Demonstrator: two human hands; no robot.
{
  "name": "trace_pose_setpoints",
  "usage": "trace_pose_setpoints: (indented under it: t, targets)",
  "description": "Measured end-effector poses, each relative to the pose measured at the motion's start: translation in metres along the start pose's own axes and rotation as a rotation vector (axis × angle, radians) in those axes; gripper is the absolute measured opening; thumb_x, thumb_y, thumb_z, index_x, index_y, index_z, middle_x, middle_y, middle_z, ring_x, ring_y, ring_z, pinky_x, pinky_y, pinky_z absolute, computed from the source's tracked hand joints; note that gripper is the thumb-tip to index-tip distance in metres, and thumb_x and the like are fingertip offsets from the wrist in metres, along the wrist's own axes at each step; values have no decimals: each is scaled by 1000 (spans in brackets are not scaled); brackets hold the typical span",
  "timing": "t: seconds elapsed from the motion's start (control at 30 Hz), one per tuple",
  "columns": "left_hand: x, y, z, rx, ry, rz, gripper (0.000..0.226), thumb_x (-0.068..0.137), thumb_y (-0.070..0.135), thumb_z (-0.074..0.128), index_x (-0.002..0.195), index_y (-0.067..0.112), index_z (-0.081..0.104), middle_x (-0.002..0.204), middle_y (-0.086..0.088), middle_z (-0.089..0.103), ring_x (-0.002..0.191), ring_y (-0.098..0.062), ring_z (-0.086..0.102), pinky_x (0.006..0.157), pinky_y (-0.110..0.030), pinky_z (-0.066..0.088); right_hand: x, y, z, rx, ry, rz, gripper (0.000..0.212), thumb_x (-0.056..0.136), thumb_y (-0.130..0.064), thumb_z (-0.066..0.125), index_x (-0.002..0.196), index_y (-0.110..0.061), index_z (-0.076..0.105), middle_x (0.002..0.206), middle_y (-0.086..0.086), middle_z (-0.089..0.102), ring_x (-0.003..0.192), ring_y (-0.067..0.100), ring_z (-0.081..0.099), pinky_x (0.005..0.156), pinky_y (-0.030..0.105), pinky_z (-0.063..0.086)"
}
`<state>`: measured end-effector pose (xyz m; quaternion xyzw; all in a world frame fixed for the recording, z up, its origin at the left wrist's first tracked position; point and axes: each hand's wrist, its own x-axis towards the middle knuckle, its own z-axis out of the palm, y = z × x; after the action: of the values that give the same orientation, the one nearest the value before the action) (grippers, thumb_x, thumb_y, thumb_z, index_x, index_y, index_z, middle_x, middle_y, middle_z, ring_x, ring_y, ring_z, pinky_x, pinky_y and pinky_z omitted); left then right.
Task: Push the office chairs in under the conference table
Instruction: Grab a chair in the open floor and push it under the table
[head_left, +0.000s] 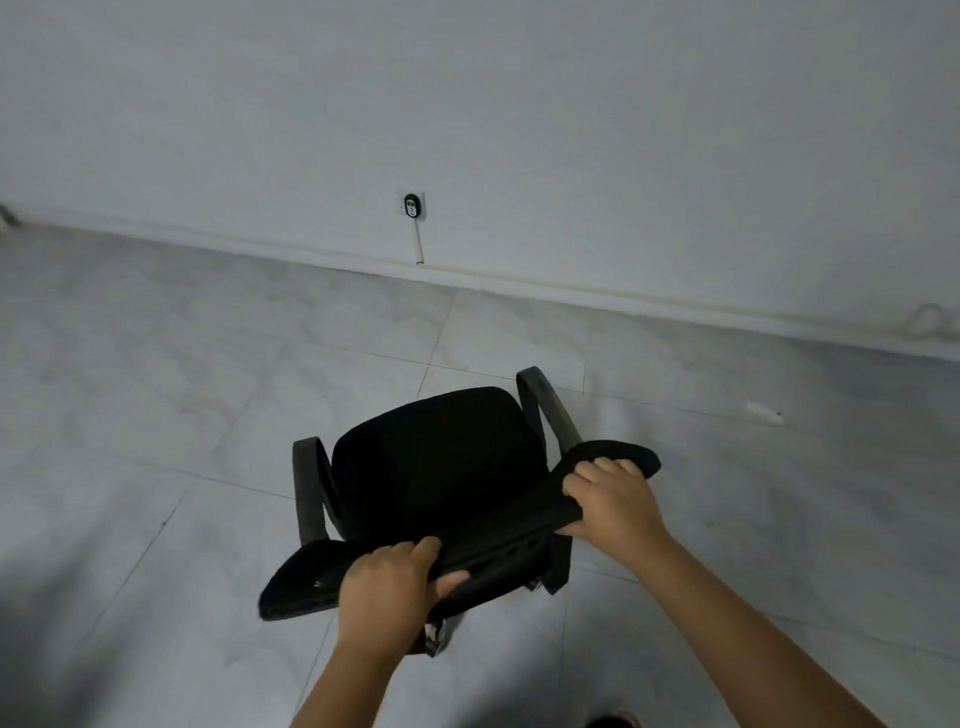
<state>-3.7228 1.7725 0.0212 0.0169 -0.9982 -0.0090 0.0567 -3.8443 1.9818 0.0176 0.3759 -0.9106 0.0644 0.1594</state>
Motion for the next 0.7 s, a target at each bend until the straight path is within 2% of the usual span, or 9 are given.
trace_pose_setpoints:
  t: [0.03, 0.1, 0.13, 0.17, 0.27, 0.63, 0.7]
  targets:
    - [4, 11, 1, -5, 38, -37, 40, 63, 60, 68, 52, 21, 64, 34, 0, 50, 28, -10, 49, 31, -17, 26, 2, 14, 1, 30, 5, -37, 45, 28, -48, 88, 47, -18, 60, 46, -6, 56, 43, 13, 56, 49, 15, 43]
    - [11, 33, 5, -37, 139, -128, 69, 85, 66, 25, 49, 19, 62, 32, 2, 48, 26, -11, 47, 32, -14, 25, 6, 40, 5, 69, 12, -112, 44, 29, -49, 87, 47, -19, 60, 46, -6, 55, 42, 12, 55, 48, 14, 41]
    - [13, 44, 6, -42, 201, -156, 80, 88, 65, 10, 49, 19, 62, 32, 2, 48, 26, -12, 47, 34, -13, 24, 7, 52, 8, 83, 9, -152, 44, 29, -50, 87, 47, -19, 60, 45, -6, 55, 42, 12, 54, 48, 13, 41]
    - [17, 55, 9, -30, 251, -181, 84, 88, 64, 3, 48, 18, 61, 32, 2, 48, 26, -12, 46, 34, -13, 25, 10, 64, 10, 91, 9, -192, 45, 29, -50, 87, 46, -19, 59, 45, -6, 55, 42, 11, 54, 47, 13, 40]
    - [30, 84, 13, -6, 252, -261, 86, 90, 63, 2, 46, 17, 60, 32, 4, 47, 26, -13, 46, 33, -12, 33, 23, 96, 18, 132, 9, -290, 45, 30, -49, 87, 46, -19, 58, 44, -4, 54, 41, 12, 53, 46, 13, 39]
    - [106, 160, 26, 47, 310, -515, 79, 93, 59, 9, 45, 16, 55, 32, 1, 45, 27, -12, 44, 35, -13, 33, 103, 195, 51, 215, 61, -603, 48, 30, -43, 90, 46, -15, 55, 44, -1, 52, 40, 17, 51, 43, 16, 35]
    - [128, 176, 29, 51, 297, -572, 75, 91, 60, 15, 45, 15, 55, 32, 0, 44, 27, -12, 44, 35, -13, 34, 124, 214, 56, 205, 63, -637, 47, 30, -42, 90, 45, -14, 54, 43, 0, 52, 40, 18, 51, 45, 21, 32]
